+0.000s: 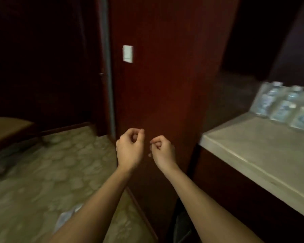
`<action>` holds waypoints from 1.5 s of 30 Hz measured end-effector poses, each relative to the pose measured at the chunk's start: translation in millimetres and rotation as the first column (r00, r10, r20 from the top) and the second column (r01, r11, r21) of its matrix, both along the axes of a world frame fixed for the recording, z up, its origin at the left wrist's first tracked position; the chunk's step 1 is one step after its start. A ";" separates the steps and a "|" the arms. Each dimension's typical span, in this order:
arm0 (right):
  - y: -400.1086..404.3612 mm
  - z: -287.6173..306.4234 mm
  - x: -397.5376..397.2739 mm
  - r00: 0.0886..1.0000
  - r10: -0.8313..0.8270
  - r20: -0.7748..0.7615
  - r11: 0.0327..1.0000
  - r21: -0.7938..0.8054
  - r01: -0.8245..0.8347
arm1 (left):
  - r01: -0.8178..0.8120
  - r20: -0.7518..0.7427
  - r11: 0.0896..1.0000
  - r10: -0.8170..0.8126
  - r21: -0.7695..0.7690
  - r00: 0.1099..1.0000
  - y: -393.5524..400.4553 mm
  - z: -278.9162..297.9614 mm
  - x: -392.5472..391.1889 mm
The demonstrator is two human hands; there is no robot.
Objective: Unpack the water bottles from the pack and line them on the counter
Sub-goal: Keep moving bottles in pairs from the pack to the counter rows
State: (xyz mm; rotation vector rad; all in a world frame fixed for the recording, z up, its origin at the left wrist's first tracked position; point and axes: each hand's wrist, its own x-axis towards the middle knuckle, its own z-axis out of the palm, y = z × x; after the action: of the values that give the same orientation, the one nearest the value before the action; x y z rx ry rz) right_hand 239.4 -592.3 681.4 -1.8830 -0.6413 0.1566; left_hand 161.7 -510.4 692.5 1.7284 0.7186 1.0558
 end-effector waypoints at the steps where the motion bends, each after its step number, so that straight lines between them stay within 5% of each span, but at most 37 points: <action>1: 20.5 -9.2 -8.2 0.998 0.060 -0.035 0.998 -0.012 -0.061 | -0.052 -0.022 0.998 0.052 -0.029 0.998 18.4 -9.6 -13.1; 7: 137.6 -74.6 -46.6 0.919 0.320 -0.230 0.924 -0.139 -0.357 | -0.302 -0.151 0.938 0.278 -0.169 0.949 116.4 -65.7 -79.3; 15: 281.2 -175.0 -55.4 0.755 0.444 -0.483 0.750 -0.261 -0.608 | -0.515 -0.378 0.813 0.402 -0.270 0.834 241.3 -148.2 -117.1; 29: 405.0 -318.4 -53.2 0.610 0.228 -0.759 0.515 -0.438 -0.737 | -0.567 -0.627 0.688 0.205 -0.453 0.751 376.4 -276.0 -133.0; 38: 478.4 -414.3 -82.0 0.592 -0.020 -0.806 0.560 -0.500 -0.661 | -0.496 -0.710 0.644 -0.107 -0.583 0.696 451.0 -403.7 -155.9; 45: 516.6 -581.0 -99.0 0.611 -0.059 -0.790 0.584 -0.524 -0.620 | -0.471 -0.676 0.544 -0.269 -0.694 0.685 481.8 -582.7 -149.6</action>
State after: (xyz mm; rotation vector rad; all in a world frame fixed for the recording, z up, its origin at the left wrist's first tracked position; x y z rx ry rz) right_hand 140.4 -75.7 100.3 -2.1937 -0.3013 1.6328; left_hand 12.1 -28.6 109.8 1.1314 1.5691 -0.1068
